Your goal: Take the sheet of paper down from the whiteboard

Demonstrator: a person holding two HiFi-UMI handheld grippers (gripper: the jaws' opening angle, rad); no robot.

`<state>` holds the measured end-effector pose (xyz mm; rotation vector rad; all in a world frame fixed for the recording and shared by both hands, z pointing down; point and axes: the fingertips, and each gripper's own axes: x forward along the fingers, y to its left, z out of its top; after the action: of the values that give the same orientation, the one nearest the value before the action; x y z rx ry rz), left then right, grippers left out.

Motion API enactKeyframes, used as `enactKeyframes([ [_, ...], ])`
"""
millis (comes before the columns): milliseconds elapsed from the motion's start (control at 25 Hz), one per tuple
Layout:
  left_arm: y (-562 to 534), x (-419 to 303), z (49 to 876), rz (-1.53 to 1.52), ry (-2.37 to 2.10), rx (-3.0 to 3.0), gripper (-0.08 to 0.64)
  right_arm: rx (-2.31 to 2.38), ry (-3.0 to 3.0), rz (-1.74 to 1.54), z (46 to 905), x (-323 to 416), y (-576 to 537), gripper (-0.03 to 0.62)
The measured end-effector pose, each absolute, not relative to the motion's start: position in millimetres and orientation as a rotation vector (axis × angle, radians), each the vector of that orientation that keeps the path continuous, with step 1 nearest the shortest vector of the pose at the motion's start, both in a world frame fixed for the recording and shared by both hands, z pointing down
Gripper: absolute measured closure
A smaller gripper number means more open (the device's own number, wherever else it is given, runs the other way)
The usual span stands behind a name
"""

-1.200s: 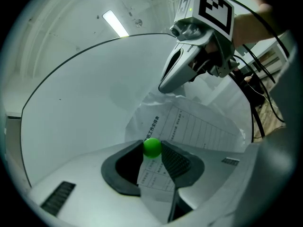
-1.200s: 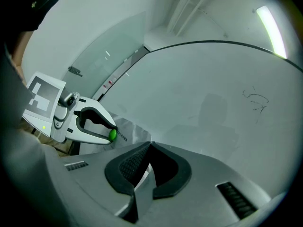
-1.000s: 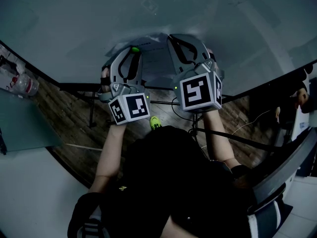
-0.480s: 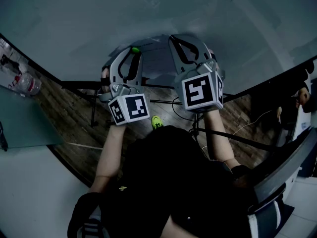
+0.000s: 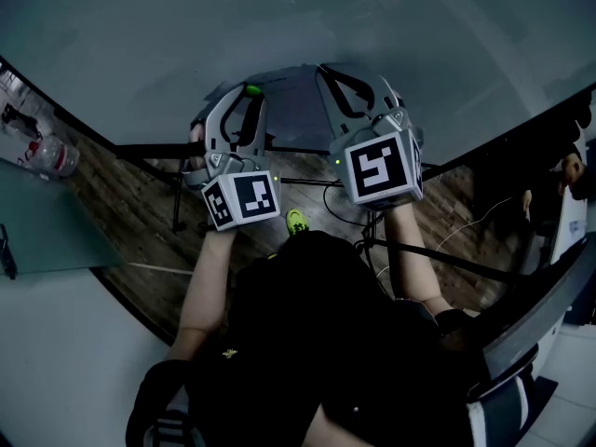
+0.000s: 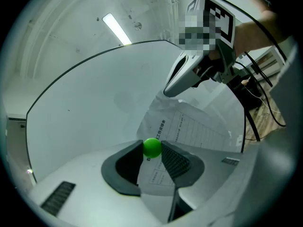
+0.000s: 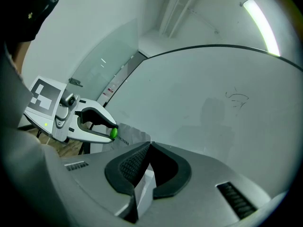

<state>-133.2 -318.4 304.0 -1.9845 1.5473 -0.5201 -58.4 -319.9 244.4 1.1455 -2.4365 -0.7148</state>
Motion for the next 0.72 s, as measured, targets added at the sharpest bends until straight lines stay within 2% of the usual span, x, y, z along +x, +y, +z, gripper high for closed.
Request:
enactKeyframes([
  [720,-271,-130,320,-0.542,1.526,-2.028,0.414,1.145,-2.448,-0.623,267,-58,-263,0.565],
])
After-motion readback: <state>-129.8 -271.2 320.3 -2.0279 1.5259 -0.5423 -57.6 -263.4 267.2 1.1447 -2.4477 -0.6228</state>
